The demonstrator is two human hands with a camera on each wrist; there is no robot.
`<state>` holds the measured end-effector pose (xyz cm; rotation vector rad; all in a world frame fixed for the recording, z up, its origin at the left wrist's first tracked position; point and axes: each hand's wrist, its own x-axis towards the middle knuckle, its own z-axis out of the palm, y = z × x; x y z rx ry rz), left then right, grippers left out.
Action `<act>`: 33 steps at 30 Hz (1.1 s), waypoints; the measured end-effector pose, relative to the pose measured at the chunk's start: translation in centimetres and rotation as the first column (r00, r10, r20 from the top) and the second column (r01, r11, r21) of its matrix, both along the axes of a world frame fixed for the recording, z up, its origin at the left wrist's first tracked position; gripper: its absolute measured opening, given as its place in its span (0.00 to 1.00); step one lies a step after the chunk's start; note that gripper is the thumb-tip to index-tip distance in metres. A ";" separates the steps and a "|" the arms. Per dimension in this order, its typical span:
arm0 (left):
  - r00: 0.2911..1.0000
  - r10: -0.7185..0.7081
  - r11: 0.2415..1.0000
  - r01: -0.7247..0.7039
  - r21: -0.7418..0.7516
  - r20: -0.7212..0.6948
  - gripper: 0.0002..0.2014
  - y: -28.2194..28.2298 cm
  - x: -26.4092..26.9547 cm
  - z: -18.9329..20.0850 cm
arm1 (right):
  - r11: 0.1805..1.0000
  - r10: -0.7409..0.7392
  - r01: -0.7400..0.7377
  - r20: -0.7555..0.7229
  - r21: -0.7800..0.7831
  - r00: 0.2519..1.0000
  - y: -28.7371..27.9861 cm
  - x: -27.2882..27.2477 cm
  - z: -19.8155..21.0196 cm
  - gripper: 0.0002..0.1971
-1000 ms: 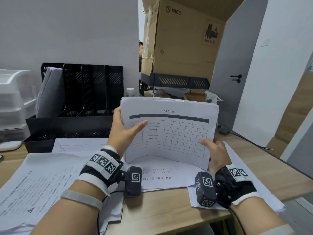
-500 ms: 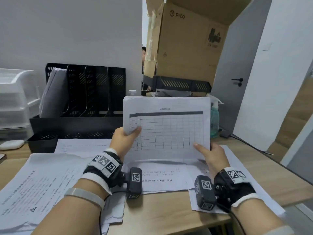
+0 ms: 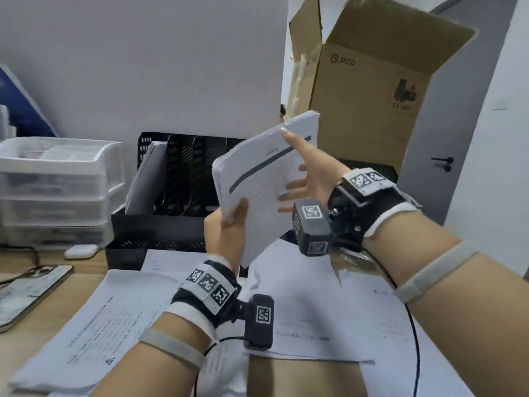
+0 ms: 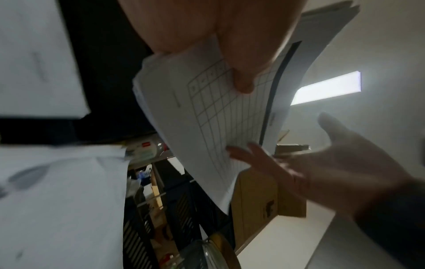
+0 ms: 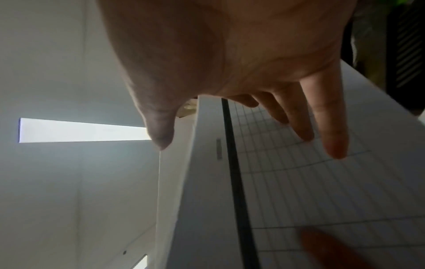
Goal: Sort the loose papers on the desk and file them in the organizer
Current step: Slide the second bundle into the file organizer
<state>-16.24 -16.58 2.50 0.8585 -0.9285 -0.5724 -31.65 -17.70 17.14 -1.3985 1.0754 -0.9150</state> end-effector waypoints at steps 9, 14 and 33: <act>0.891 -0.044 0.998 0.060 -0.021 0.453 0.27 2.1 6.0 1.7 | 0.964 -0.112 0.041 -0.264 -0.261 0.958 -3.4 5.0 3.4 0.13; 0.720 -0.205 0.976 0.098 0.195 0.663 0.49 2.7 8.1 2.9 | 0.900 -0.084 -0.015 -0.206 -0.436 0.975 -3.6 8.6 3.3 0.19; 0.829 0.079 0.957 -0.218 0.190 0.554 0.49 -1.7 14.6 5.7 | 0.892 0.315 -0.305 -0.024 -0.334 0.949 -6.7 18.5 7.1 0.29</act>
